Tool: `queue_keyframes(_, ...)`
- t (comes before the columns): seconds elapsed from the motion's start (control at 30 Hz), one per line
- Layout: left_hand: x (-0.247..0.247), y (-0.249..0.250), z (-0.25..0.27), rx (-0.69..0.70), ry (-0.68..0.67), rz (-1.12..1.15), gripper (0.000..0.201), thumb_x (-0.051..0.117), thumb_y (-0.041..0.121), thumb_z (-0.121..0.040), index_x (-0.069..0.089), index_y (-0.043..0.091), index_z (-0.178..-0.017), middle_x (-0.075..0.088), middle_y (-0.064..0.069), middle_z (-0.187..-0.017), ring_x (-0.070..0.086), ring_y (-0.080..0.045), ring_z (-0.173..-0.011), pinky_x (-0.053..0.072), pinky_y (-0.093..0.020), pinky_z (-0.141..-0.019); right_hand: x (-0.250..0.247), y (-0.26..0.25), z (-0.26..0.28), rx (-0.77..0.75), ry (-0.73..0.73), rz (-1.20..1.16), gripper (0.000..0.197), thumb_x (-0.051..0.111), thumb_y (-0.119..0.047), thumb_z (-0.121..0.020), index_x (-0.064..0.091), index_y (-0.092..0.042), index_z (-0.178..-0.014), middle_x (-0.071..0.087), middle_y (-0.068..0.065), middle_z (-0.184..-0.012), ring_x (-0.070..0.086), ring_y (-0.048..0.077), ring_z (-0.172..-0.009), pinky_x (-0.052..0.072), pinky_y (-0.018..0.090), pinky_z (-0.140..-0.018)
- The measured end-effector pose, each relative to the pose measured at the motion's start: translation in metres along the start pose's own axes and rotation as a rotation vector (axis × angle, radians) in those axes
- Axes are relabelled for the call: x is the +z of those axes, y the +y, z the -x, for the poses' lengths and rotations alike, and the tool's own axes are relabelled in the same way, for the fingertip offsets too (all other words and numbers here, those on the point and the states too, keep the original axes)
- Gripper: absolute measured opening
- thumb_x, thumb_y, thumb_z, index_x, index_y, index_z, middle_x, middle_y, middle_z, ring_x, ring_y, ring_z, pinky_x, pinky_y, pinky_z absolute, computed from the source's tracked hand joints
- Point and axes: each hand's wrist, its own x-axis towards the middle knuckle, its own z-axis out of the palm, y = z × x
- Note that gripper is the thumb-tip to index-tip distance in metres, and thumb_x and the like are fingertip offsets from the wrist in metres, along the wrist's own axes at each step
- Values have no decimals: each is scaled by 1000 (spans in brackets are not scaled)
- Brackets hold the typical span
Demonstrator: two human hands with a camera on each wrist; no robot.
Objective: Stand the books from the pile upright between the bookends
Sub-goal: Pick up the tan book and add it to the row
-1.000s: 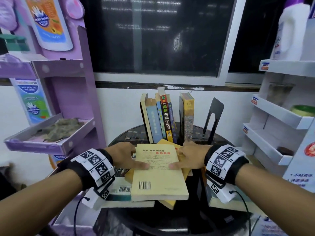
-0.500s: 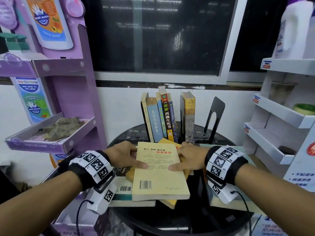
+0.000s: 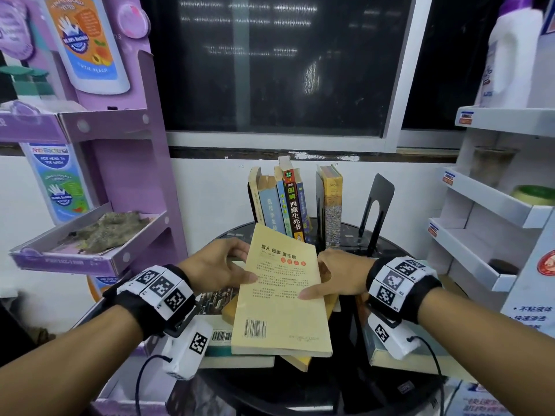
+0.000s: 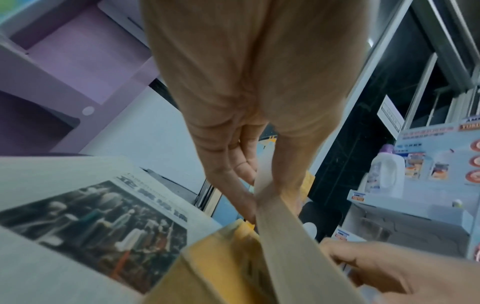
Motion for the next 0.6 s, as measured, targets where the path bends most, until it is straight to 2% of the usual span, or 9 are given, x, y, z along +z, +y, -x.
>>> queue_keyframes(0.07, -3, 6, -2, 35, 13, 16, 43, 79, -1, -80, 57, 5, -116, 64, -13, -114, 74, -17, -77, 59, -29, -73, 0, 8, -2, 48, 81, -71, 65, 71, -78, -66, 57, -36, -114, 59, -7, -122, 55, 10, -111, 47, 34, -98)
queue_keyframes(0.13, -6, 13, -5, 69, 28, 48, 42, 78, -1, -80, 57, 7, -116, 69, -8, -110, 75, -21, -84, 60, -36, -78, -2, 13, -4, 55, 178, -151, 76, 77, -76, -59, 57, -30, -116, 59, -8, -122, 57, 9, -107, 50, 31, -93)
queue_keyframes(0.2, -9, 22, -7, 110, 69, 76, 43, 78, -1, -80, 57, 9, -117, 72, -3, -103, 75, -19, -87, 60, -34, -77, -9, 9, 1, 50, 287, -219, 76, 85, -60, -63, 50, -22, -118, 56, -11, -116, 56, 7, -105, 50, 27, -88)
queue_keyframes(0.3, -13, 34, -11, 199, 169, 62, 47, 79, 0, -79, 57, 14, -118, 73, -4, -99, 73, -16, -90, 60, -30, -78, -23, 4, 6, 22, 477, -335, 75, 90, -39, -68, 39, -21, -120, 59, -13, -111, 58, 1, -101, 49, 20, -80)
queue_keyframes(0.37, -17, 39, -14, 250, 227, 36, 49, 79, 0, -79, 57, 18, -119, 74, -4, -100, 71, -16, -93, 59, -26, -78, -31, 1, 5, -16, 575, -411, 75, 88, -31, -73, 35, -20, -124, 60, -13, -111, 61, 2, -101, 52, 18, -79)
queue_keyframes(0.5, -19, 36, -20, 320, 262, -54, 53, 77, 3, -83, 56, 26, -125, 72, 0, -104, 70, -16, -99, 58, -34, -89, -42, -5, 6, -78, 662, -460, 72, 85, -24, -78, 34, -19, -128, 57, -15, -111, 63, 6, -101, 54, 22, -82)
queue_keyframes(0.6, -19, 34, -24, 330, 280, -97, 57, 74, 3, -85, 53, 26, -133, 69, 3, -109, 68, -15, -101, 59, -38, -89, -39, -4, 7, -105, 665, -476, 68, 82, -21, -81, 33, -21, -128, 60, -10, -118, 66, 7, -100, 58, 29, -85)
